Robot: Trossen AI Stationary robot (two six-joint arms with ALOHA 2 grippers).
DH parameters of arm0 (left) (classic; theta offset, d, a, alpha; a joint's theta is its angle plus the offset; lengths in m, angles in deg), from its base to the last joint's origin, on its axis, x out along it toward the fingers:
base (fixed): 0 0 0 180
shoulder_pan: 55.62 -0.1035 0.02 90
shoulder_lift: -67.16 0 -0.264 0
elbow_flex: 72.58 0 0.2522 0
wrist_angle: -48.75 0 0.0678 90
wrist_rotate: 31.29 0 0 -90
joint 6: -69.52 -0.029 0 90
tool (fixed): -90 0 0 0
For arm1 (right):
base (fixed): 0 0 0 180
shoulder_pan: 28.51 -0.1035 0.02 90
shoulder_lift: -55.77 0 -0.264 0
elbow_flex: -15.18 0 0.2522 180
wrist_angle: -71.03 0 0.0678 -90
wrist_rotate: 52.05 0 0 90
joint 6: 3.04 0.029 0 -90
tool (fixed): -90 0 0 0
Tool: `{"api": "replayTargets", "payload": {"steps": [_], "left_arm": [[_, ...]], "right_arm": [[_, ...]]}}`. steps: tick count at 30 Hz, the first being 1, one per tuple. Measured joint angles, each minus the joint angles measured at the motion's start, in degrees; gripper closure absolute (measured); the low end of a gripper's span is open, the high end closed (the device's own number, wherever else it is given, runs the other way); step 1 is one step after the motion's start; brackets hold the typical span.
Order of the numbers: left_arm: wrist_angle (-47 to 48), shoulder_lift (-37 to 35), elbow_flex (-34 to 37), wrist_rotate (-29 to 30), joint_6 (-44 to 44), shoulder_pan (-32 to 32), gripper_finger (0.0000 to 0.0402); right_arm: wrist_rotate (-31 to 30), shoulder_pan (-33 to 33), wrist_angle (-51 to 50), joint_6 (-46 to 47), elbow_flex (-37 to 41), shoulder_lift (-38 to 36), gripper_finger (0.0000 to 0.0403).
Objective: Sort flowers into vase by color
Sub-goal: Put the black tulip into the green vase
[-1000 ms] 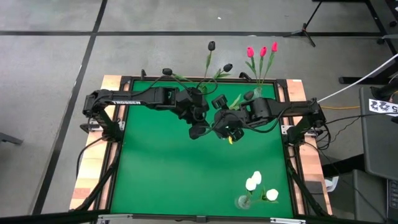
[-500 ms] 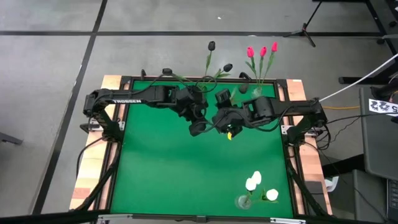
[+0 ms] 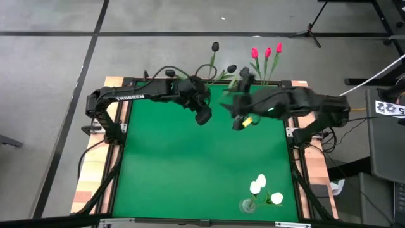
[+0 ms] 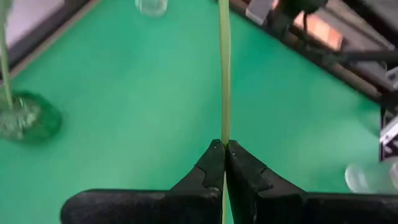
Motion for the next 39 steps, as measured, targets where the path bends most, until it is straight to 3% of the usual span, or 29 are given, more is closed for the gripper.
{"api": "replayTargets", "payload": {"steps": [11,19,23,29,35,39], "left_arm": [[-16.4,-9.2,0.0,8.6,-6.9,-1.7,0.0400],[-21.9,-16.7,0.0,8.8,-14.8,-1.0,0.0400],[-21.2,-17.1,0.0,8.8,-18.5,-0.8,0.0400],[-21.0,-17.1,0.0,8.8,-22.3,-2.2,0.0399],[-22.9,-17.1,0.0,8.8,-22.7,-5.4,0.0399],[-26.0,-15.4,0.0,7.8,-22.7,-7.3,0.0400]], "right_arm": [[5.5,0.1,18.6,25.8,0.0,-6.8,0.0182],[1.3,3.5,26.1,27.8,0.1,-1.8,0.0182],[6.6,8.7,31.8,29.5,0.1,1.2,0.0182],[17.3,16.4,31.3,32.6,0.1,3.1,0.0182],[20.2,21.5,32.3,29.6,0.1,3.0,0.0182],[28.7,25.8,34.8,29.5,0.0,3.6,0.0182]]}}
